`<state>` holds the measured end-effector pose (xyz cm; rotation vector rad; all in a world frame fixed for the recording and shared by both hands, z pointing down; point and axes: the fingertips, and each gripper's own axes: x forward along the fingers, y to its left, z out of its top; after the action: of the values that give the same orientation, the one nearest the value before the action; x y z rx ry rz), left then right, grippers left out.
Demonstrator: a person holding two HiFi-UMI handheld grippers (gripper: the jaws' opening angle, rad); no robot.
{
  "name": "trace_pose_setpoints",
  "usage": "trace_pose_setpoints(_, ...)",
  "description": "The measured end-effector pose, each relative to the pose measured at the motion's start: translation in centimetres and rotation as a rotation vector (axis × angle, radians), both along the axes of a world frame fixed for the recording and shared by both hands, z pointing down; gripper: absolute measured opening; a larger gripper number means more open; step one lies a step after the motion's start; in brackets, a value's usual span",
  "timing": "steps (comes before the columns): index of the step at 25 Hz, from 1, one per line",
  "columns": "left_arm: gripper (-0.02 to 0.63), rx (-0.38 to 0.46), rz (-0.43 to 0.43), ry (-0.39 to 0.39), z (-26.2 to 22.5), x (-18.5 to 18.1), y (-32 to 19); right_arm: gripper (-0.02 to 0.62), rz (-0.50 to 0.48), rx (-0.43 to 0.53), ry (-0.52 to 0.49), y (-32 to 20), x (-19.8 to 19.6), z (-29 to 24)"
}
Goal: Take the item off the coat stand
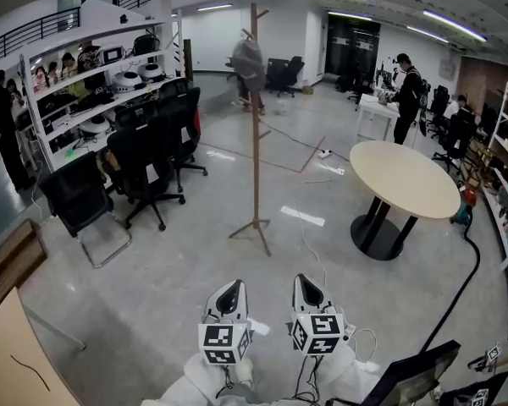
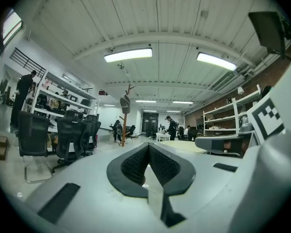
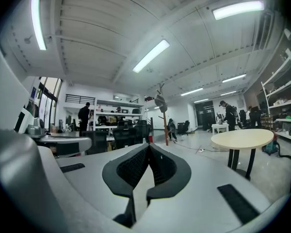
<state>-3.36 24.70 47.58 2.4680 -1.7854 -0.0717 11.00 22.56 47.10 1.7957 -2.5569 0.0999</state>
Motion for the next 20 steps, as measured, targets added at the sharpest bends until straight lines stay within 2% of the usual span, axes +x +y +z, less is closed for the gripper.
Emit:
trace_pose_setpoints(8, -0.001, 0.010, 0.005, -0.006, -0.3, -0.7, -4.5, 0.005, -0.006, 0.003, -0.004, -4.5, -1.2, 0.0)
trace_pose_setpoints(20, -0.002, 0.014, 0.047, -0.011, -1.1, -2.0, -13.7, 0.005, 0.016, 0.003, -0.015, -13.7, -3.2, -0.5)
